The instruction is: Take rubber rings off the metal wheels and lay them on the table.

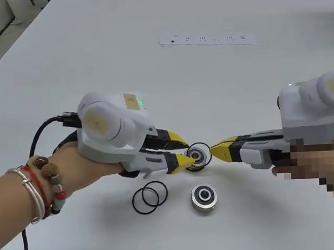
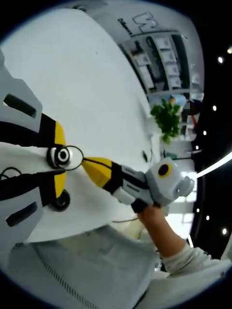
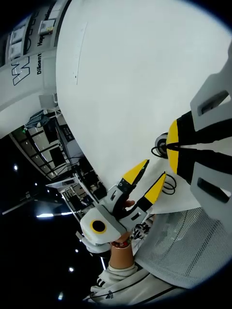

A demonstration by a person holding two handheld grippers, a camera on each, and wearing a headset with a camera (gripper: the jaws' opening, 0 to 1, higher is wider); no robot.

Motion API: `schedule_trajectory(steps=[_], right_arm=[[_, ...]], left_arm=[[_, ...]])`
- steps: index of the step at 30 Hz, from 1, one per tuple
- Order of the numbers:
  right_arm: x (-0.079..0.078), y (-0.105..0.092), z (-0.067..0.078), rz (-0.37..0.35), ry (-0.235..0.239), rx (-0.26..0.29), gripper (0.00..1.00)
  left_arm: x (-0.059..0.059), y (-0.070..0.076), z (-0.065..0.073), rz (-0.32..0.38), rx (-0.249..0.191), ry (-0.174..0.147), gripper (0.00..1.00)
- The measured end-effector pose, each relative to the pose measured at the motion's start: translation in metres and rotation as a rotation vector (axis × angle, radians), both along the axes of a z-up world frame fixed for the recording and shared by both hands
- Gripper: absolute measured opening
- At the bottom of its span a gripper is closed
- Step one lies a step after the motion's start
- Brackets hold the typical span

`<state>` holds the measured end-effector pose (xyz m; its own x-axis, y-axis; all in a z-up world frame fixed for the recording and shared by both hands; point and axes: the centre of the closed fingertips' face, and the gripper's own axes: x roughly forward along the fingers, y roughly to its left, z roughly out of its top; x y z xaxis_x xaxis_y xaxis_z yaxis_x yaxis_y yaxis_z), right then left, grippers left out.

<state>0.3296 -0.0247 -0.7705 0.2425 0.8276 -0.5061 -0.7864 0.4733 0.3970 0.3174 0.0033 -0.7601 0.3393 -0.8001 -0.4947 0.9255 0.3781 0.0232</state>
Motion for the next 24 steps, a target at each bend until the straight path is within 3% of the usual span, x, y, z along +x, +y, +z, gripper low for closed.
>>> schedule_trajectory(steps=[10, 17, 24], right_arm=[[-0.012, 0.009, 0.015, 0.021, -0.027, 0.006, 0.0], [-0.02, 0.021, 0.024, 0.049, -0.041, 0.01, 0.0], [-0.027, 0.032, 0.031, 0.067, -0.053, 0.014, 0.0]], left_arm=[[-0.02, 0.038, 0.035, 0.036, -0.036, -0.036, 0.37], [-0.036, 0.063, 0.043, 0.075, -0.028, -0.047, 0.46], [-0.06, 0.082, 0.043, 0.092, -0.026, -0.046, 0.5]])
